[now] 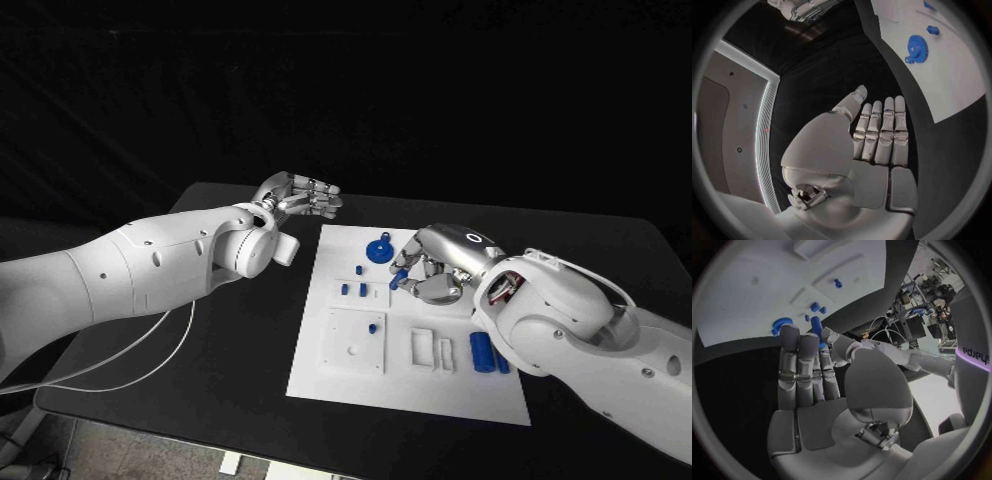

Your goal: Assemble the parts on the task board

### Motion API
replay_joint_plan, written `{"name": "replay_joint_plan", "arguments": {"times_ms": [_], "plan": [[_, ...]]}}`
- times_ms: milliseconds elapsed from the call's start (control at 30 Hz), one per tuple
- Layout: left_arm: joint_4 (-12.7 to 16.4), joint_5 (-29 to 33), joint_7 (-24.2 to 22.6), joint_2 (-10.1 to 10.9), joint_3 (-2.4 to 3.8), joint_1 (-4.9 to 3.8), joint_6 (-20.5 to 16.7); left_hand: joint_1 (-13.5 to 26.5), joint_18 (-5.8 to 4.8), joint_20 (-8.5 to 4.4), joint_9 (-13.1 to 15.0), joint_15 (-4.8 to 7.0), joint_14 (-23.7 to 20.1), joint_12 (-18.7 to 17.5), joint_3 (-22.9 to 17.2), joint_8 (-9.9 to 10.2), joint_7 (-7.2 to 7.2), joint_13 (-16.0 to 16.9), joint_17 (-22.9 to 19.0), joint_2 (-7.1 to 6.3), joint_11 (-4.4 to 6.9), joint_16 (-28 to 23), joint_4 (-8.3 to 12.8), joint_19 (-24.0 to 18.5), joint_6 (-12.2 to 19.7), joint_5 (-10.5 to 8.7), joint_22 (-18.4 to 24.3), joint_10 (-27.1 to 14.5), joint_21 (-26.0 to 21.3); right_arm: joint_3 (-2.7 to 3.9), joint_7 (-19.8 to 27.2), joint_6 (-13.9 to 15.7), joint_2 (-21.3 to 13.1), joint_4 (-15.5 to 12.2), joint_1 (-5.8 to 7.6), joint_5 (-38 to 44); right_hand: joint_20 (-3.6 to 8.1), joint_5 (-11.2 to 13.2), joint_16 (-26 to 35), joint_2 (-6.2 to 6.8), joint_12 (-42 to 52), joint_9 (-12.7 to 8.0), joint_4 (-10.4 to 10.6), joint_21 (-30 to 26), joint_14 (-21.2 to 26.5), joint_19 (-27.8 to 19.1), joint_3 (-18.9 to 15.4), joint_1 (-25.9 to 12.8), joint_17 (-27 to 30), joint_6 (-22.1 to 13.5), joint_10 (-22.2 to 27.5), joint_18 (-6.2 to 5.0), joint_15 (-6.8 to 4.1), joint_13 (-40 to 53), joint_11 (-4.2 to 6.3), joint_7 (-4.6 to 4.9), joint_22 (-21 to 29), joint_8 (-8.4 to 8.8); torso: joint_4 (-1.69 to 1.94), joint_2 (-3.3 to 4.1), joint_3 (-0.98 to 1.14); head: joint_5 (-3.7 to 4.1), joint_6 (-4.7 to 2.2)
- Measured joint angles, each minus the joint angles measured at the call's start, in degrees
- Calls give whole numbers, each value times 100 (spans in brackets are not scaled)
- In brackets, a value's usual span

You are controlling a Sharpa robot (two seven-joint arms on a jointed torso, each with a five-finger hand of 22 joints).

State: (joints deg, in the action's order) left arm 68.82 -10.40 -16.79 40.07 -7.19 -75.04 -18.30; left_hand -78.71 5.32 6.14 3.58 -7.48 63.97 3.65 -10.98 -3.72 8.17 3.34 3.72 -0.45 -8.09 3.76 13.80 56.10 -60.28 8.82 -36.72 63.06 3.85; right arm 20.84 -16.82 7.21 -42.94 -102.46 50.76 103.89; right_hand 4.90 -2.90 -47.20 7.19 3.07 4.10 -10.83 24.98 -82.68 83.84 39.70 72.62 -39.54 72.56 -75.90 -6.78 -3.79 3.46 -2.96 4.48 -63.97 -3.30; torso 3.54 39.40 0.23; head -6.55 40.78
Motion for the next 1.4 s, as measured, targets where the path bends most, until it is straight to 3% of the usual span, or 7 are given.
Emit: {"name": "replay_joint_plan", "arguments": {"times_ms": [167, 267, 367, 633, 800, 900, 1400], "plan": [[-11, 0, 0, -35, 0, 1, 0, 0, 0, 0, 0, 0, 0, 0, 0, 0, 0, 0, 0, 0, 0, 0, 0, 0, 0, 0, 0, 0, 0, -371, 94, 156, 278, 18, -11, 33, 0, 1, 0, 0, 5, -2, 1, 0, 0, 0, 1, 0, -1, -1, 0, -1, 0, 0, 0, 0, -1, -12, 2, -1, 1, -58, 20], [-14, 0, 0, -56, -1, 1, 0, 0, 0, 0, 0, 0, 0, 0, 0, 0, 0, 0, 0, 0, 0, 0, 0, 0, 0, 0, -13, 0, 0, -543, 151, 234, 418, 63, -9, 75, -1, 1, 0, 0, 24, -1, 1, 0, -1, 0, 1, 1, -9, -2, 0, -2, 1, 0, 0, 0, -10, -19, 5, -1, 1, -90, 27], [-15, 0, 0, -79, -1, 1, 3, 0, 0, 0, 0, 0, 0, 0, 0, 0, 0, 0, 0, 0, 0, 0, 0, 0, 0, 0, -12, 0, 0, -700, 201, 294, 538, 115, -10, 116, -1, 1, 0, -1, 24, -1, 1, 0, -1, 0, 1, 1, -8, -2, 0, -2, 1, 1, 0, 0, -10, -19, 5, -1, 1, -129, 40], [-15, 0, 0, -106, -1, 2, 10, 0, 0, 0, 0, 0, 0, 0, 0, 0, 0, 0, 0, 0, 0, 0, 0, 0, 0, 0, -12, 0, 0, -1023, 291, 344, 677, 259, -13, 181, -2, 2, 0, -2, 24, 1, 18, 0, -1, 0, -17, 3, -15, 17, 0, -2, 2, 2, 0, -20, -10, -19, 3, 4, 4, -202, 72], [-15, 0, 3, -109, -1, 2, 16, 0, 0, 0, 0, 0, 0, 0, 0, 0, 0, 0, 0, 0, 0, 0, 0, 0, 0, 0, -12, 0, 0, -1113, 307, 334, 706, 322, -22, 213, -2, 3, 21, -9, 24, 5, 17, 0, -2, 0, -17, 10, -14, 16, 0, -2, 2, 2, 0, -20, -9, -18, 2, 7, 10, -227, 88], [-14, 0, 4, -109, -2, 2, 19, 0, 0, 0, 0, 0, 0, 0, 0, 0, 0, 0, 0, 0, 0, 0, 0, 0, 0, 0, -12, 0, 0, -1133, 308, 320, 708, 344, -23, 238, -3, 3, 21, -10, 24, 5, 17, 0, -2, 0, -17, 11, -14, 16, 0, -3, 2, 2, 0, -20, -9, -17, -1, 7, 14, -233, 98], [-14, 1, 16, -93, -3, 2, 32, 0, -1, 0, 0, 0, 0, 0, 0, 0, 21, 0, 0, 0, 0, 0, 0, 0, 21, 0, -36, 0, 0, -1162, 293, 199, 648, 316, -29, 311, -11, 24, 21, -11, 12, 4, 16, 0, -2, 8, -18, 24, -20, 14, 0, -3, 3, 5, 0, -19, -14, -3, -1, 8, 17, -244, 116]]}}
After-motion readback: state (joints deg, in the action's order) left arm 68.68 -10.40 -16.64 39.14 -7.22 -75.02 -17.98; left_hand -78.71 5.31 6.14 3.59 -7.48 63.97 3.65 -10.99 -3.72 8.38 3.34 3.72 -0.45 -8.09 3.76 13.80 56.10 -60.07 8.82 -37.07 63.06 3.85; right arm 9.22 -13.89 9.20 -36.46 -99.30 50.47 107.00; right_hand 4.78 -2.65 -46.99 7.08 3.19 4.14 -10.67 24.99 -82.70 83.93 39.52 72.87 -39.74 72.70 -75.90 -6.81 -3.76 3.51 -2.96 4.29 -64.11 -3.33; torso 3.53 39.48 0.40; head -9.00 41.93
